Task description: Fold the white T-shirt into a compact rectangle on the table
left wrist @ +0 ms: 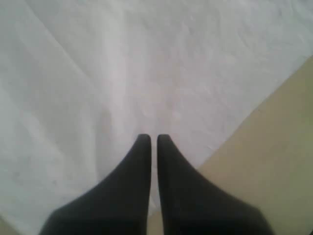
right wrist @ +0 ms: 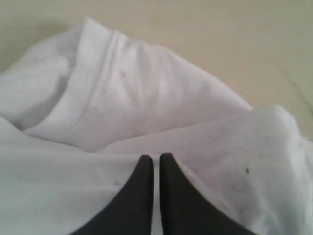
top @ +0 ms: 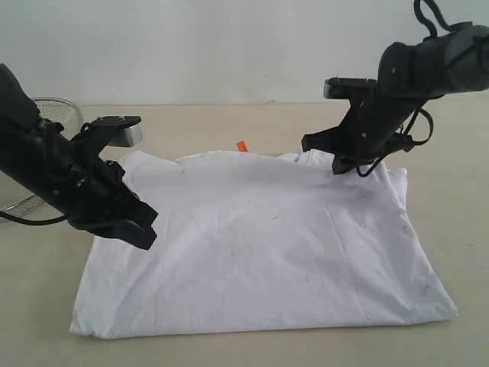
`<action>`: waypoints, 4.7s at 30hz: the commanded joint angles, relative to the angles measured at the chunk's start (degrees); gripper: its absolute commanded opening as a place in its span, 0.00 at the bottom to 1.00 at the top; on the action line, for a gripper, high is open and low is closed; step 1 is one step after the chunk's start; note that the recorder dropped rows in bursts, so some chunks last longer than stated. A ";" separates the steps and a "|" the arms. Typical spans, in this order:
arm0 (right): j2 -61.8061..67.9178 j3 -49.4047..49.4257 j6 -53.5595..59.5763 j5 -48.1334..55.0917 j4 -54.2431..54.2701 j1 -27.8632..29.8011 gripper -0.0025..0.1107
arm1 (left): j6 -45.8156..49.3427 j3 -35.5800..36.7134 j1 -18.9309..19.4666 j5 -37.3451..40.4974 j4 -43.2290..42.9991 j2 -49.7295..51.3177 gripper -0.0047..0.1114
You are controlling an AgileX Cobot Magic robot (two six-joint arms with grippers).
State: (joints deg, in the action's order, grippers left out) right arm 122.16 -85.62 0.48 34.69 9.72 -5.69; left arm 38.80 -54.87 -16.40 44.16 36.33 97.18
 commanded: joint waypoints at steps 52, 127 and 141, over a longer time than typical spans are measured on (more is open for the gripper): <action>-1.42 0.95 13.75 -3.32 18.06 -4.70 0.02 | 0.25 -0.09 -0.27 -0.15 0.69 -0.25 0.08; 4.81 -11.08 1.35 10.58 -5.24 6.49 0.02 | 0.25 -0.09 -0.27 0.46 0.69 -0.25 0.08; 4.34 -11.08 -0.48 7.29 -4.54 7.28 0.02 | 0.25 -0.09 -0.17 0.47 0.05 -0.25 0.08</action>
State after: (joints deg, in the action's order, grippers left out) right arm 126.97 -96.42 -1.85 42.41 6.04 1.20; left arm 38.80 -54.87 -16.40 44.48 36.37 97.18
